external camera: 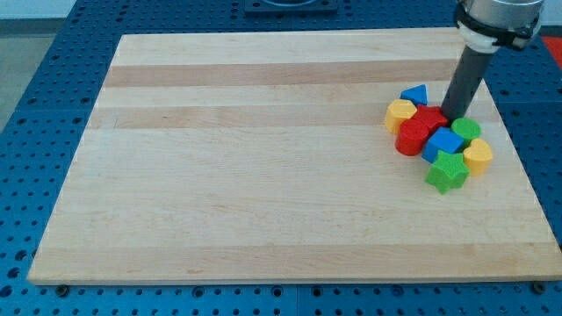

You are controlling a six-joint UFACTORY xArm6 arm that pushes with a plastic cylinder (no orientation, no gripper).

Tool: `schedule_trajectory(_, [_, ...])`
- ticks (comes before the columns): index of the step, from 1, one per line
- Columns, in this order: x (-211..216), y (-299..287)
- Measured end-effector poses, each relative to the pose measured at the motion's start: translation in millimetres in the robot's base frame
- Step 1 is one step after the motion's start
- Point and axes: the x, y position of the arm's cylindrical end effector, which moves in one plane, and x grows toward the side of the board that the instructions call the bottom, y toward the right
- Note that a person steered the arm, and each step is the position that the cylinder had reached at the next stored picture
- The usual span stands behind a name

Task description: Push the red star into the yellow hexagon

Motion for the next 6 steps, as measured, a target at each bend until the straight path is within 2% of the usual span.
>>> schedule_trajectory(5, [76, -12])
schedule_trajectory(6, [4, -12])
